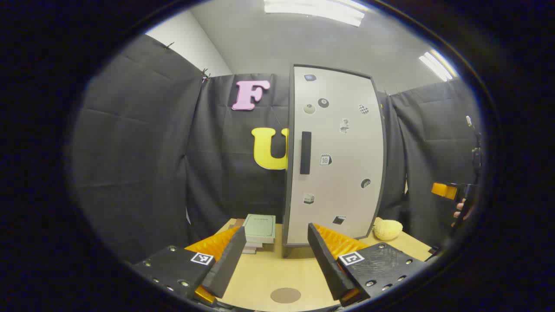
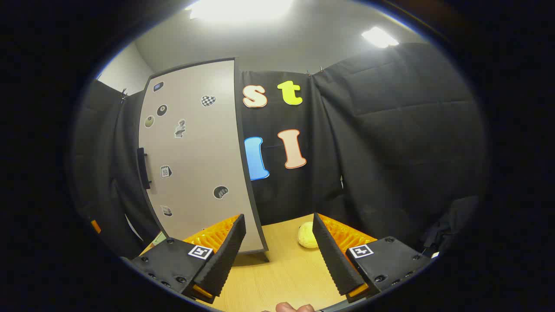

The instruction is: Open the cabinet door with the right hand, grasp the bottle in the cabinet with the left hand and place it on the coaster, then close the cabinet door with the right hand.

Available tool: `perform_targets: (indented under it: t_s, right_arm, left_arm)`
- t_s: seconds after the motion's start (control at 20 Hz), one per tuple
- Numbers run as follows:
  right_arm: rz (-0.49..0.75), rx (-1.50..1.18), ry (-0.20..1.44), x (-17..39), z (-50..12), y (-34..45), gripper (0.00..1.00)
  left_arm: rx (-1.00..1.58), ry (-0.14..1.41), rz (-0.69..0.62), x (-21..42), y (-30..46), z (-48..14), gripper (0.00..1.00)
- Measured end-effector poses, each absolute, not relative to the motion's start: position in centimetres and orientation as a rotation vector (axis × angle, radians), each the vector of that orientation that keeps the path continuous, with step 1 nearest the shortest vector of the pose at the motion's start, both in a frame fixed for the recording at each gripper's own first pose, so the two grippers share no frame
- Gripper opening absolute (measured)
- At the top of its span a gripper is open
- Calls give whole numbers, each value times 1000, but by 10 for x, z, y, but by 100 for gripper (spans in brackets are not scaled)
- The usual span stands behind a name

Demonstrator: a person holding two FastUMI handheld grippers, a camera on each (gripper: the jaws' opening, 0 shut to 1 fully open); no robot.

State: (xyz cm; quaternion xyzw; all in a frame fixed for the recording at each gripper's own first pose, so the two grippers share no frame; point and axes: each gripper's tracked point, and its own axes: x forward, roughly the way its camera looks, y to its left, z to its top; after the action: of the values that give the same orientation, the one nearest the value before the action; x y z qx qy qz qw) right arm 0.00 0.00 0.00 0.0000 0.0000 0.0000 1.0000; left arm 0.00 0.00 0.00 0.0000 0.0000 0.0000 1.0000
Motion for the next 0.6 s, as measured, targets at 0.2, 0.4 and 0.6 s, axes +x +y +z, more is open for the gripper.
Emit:
perform_targets:
  t_s: [0.2,0.4,0.6]
  right_arm:
    - [18,-17,3,-2,-4,5,98]
    - [55,-22,5,-3,-6,13,98]
    - [84,-38,0,-8,-3,19,98]
  left_arm:
    - [17,20,-6,-11,-5,-10,89]
    - [35,14,3,-17,-2,-9,89]
    - [6,10,17,-23,-2,-12,88]
